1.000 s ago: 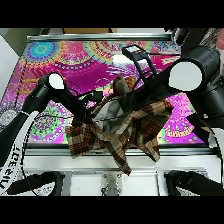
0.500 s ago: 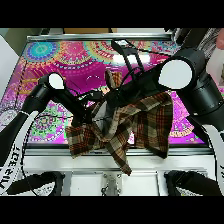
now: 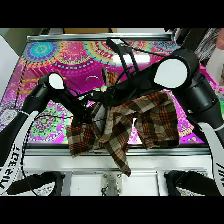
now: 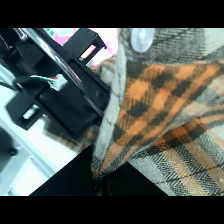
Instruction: Fold the clothes and pants, and hang the long-sleeved shirts on hangers.
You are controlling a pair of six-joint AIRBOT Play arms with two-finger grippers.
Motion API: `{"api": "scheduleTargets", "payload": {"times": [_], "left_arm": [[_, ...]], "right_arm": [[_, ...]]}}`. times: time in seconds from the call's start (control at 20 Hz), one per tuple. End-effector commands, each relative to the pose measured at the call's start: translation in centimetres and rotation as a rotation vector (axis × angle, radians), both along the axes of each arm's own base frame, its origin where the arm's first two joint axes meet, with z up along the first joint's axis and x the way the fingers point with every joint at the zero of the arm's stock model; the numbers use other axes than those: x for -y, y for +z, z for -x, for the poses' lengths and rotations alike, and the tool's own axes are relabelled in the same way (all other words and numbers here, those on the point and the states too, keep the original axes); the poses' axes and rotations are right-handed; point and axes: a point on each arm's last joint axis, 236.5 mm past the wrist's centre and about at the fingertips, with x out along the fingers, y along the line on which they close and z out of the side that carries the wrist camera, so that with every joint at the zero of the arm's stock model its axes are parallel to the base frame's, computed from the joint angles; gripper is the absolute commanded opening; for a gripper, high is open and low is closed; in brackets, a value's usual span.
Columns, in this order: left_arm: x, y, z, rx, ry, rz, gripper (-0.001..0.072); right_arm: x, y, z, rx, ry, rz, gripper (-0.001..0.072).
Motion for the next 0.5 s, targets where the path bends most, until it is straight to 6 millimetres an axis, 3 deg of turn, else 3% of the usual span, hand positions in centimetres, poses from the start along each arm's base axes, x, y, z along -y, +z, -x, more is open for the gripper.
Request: {"api": "scheduleTargets", "payload": {"times": [0.0, 0.1, 0.15, 0.2, 0.3, 0.45], "left_arm": [[-0.1, 0.0, 0.1, -0.003, -0.003, -0.002, 0.0023], [-0.1, 0.0, 0.2, -0.005, -0.004, -0.003, 0.0023], [-0.1, 0.0, 0.2, -0.006, -0.004, -0.003, 0.0023], [-0.1, 0.0, 0.2, -0.005, -0.004, -0.003, 0.0023], [-0.1, 0.0, 0.1, -0.006, -0.004, -0.004, 0.0023], [-0.1, 0.0, 0.1, -0.006, -0.004, -0.004, 0.0023]], "right_arm": [[-0.3, -0.1, 0.2, -0.014, 0.008, -0.007, 0.0093], [-0.2, 0.1, 0.2, -0.011, 0.006, -0.009, 0.0465], [-0.2, 0.2, 0.3, -0.009, 0.006, -0.011, 0.0580], [0.0, 0.5, 0.5, -0.006, 0.007, -0.013, 0.0633], [0.9, 0.9, 1.1, -0.011, 0.012, -0.001, 0.0632], [3.7, 1.1, 2.2, -0.046, 0.003, 0.048, 0.0629]]}}
